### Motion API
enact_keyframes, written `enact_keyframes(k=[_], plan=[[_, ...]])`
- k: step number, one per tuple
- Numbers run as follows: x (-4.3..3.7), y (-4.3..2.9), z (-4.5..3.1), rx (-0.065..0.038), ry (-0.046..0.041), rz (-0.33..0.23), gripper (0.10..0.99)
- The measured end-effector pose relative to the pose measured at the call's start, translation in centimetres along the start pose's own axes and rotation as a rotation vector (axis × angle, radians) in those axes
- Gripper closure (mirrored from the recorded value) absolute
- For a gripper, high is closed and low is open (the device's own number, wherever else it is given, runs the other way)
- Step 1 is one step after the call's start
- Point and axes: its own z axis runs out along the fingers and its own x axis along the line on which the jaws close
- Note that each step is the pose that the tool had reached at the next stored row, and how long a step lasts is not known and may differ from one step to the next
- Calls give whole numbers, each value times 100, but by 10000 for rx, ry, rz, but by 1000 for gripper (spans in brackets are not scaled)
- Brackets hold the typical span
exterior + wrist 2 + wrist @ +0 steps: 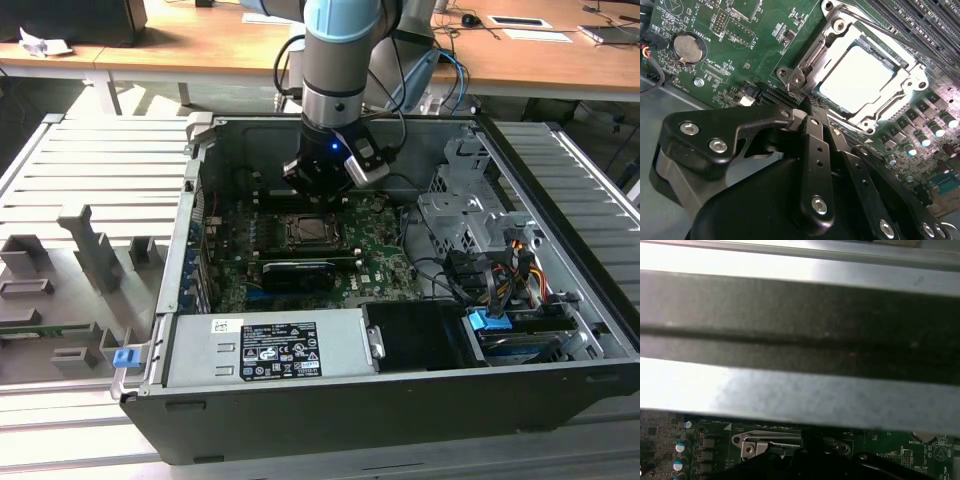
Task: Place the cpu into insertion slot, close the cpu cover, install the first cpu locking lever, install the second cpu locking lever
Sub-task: 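Install the second cpu locking lever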
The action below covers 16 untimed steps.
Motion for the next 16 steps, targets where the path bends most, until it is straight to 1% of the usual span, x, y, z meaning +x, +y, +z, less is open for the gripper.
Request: enact_keyframes(k=[10,12,14,16], plan=[[2,-20,-4,0,0,1,980],[2,-19,-24,0,0,1,980],[1,-14,-81,-1,-1,1,980],[0,-14,-91,-2,-1,-1,980]])
